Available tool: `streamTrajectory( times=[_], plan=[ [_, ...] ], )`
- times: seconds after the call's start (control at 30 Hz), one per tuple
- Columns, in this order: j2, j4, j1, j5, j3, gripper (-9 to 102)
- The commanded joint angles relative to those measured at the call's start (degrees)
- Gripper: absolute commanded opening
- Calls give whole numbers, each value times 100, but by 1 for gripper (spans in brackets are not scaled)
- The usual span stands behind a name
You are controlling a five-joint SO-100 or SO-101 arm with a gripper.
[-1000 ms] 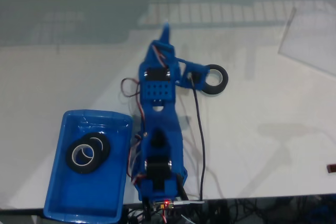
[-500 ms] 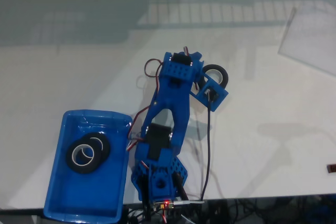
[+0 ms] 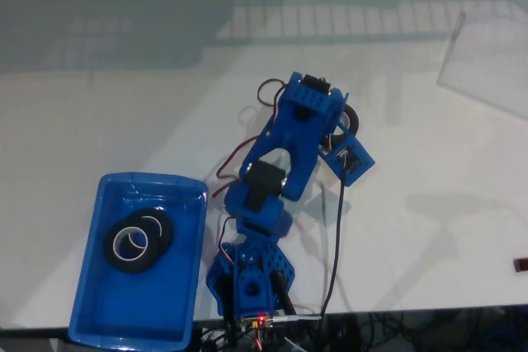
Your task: Grasp all tape and put them in the bin.
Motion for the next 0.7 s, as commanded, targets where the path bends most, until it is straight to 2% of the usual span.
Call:
streamTrajectory(
  times=[0.0, 0.3, 0.67],
  plan=[
    [-369, 158, 132, -88, -589, 37],
    [-1336, 773, 132, -185, -1450, 36],
    [-2127, 1046, 123, -272, -2074, 26]
  ],
)
